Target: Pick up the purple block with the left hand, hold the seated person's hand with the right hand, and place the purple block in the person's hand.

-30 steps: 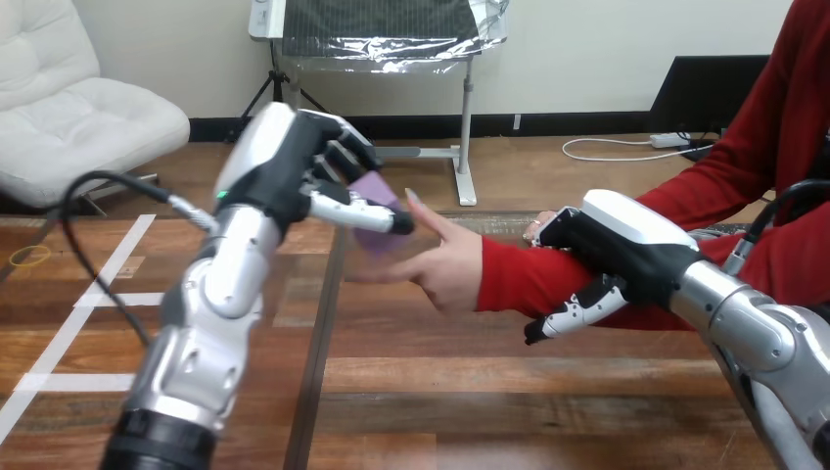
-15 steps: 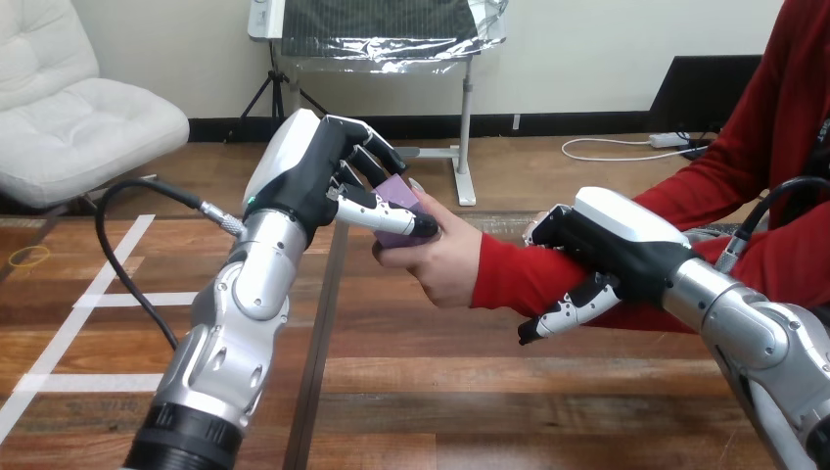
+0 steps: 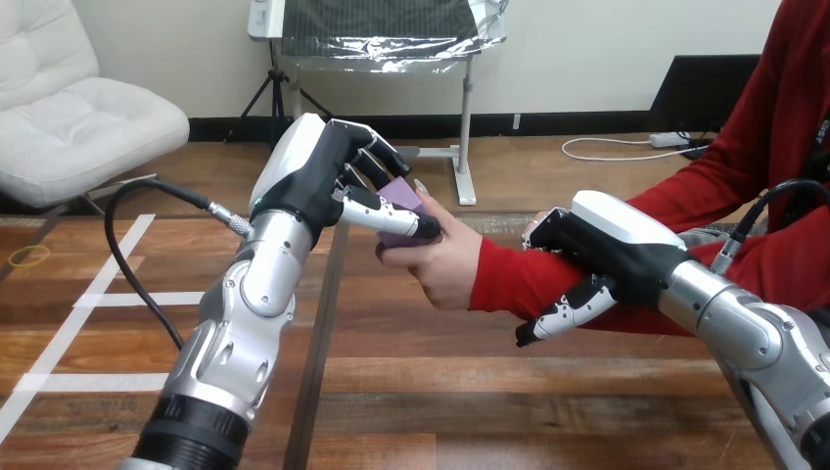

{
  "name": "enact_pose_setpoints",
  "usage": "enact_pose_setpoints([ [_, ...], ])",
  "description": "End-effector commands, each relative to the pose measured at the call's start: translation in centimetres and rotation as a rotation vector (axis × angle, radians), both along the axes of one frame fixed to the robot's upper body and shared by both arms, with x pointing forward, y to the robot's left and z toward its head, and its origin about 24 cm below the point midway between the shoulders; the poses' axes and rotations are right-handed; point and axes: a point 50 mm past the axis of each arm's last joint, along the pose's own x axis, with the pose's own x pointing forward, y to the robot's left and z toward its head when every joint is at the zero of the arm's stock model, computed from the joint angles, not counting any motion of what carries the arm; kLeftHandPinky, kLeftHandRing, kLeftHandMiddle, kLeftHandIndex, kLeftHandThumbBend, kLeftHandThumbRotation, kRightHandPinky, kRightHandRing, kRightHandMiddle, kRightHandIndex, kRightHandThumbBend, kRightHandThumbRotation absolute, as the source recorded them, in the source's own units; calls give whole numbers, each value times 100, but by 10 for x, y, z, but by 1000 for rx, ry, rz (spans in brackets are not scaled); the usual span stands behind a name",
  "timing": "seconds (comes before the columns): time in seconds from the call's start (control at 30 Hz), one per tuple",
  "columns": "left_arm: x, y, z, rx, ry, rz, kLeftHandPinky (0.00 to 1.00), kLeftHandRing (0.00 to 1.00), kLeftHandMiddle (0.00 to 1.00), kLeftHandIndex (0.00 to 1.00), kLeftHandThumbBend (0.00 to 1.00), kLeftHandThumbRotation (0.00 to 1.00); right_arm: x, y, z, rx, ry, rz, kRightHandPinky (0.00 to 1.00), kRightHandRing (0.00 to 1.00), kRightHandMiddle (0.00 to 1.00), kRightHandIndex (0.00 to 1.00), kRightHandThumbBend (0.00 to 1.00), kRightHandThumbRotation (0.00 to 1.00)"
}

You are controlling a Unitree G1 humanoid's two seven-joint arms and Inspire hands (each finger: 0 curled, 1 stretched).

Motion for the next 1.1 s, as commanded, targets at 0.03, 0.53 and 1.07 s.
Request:
enact_pose_setpoints([
  [0.03,7,-29,22,-9,-67,-101,30,36,42,43,79,0,10,34,40,104,-162,114,20,23,28,28,83,12],
  [0.53,6,-32,17,-3,-48,-111,30,36,42,43,79,0,8,27,39,102,-151,93,20,23,27,28,83,12],
  [1.07,5,-29,15,-62,22,-139,32,40,46,48,75,0,7,16,36,96,-90,89,25,29,34,35,85,21],
])
